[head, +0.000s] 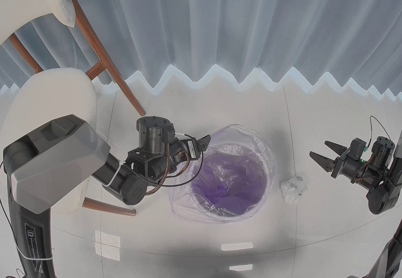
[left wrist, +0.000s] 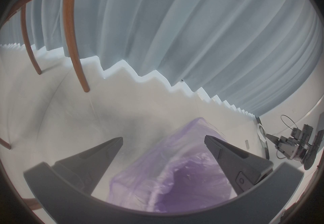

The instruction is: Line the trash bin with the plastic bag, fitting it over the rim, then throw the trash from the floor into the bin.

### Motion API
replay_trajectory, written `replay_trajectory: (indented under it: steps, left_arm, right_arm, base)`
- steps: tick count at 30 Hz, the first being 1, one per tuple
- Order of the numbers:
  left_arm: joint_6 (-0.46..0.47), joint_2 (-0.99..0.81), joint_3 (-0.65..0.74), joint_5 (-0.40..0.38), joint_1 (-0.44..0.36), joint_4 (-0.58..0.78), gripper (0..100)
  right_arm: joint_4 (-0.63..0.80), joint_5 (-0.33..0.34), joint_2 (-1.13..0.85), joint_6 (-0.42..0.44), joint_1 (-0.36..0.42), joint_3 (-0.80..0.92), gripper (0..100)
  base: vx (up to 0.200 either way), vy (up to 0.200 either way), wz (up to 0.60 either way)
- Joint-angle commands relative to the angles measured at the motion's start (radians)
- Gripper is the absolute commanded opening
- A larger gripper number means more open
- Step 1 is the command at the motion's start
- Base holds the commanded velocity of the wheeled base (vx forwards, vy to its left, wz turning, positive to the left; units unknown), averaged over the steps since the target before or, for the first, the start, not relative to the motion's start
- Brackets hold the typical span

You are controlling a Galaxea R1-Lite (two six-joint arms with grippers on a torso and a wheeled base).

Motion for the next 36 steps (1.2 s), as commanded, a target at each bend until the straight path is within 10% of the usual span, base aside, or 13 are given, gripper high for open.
replay_trajectory:
  steps: [1, 36]
  left_arm:
    - [0.001, -0.023, 0.026, -0.012, -0.002, 0.000, 100]
    - [-0.007, 0.232, -0.120, 0.015, 0.061, -0.010, 100]
  right_arm:
    - [-0.016, 0.000, 0.007, 0.000, 0.002, 0.000, 100]
    - [-0.018, 0.000, 0.002, -0.003, 0.002, 0.055, 100]
  base:
    - [0.000, 0.000, 0.00]
    - [0.000, 0.000, 0.00]
